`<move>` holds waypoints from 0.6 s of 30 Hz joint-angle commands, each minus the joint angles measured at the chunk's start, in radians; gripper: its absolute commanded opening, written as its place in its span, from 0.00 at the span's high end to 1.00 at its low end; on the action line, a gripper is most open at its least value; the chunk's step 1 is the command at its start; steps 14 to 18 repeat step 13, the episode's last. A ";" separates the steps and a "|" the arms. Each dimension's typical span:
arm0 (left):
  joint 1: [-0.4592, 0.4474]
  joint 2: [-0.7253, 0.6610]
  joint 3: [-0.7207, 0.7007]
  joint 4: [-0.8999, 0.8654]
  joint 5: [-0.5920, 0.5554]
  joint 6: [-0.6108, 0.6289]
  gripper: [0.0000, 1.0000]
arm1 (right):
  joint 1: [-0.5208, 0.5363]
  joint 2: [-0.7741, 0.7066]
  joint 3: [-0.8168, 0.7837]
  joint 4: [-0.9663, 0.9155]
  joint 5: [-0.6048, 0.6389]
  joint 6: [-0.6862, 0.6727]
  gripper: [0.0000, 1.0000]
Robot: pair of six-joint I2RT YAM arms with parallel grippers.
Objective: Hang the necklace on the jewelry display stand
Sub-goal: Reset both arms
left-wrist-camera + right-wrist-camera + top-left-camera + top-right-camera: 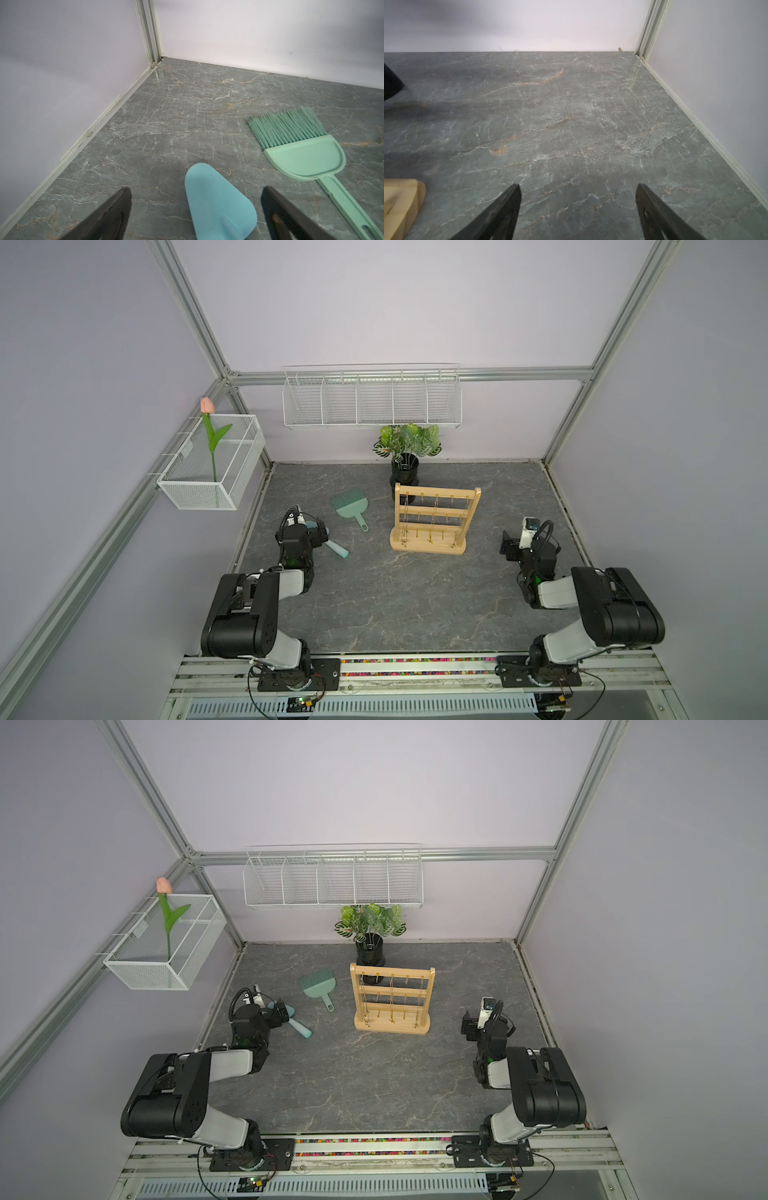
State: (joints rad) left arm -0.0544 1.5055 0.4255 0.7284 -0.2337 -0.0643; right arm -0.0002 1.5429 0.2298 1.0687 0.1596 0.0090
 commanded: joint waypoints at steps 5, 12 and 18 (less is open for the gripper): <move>-0.002 0.005 0.013 0.016 0.013 0.027 0.00 | 0.108 0.020 0.036 0.081 0.229 -0.080 0.11; -0.001 0.005 0.013 0.016 0.013 0.028 0.00 | 0.072 0.011 0.093 -0.045 0.172 -0.048 0.11; -0.001 0.005 0.013 0.016 0.013 0.028 0.00 | 0.072 0.008 0.091 -0.045 0.155 -0.052 0.11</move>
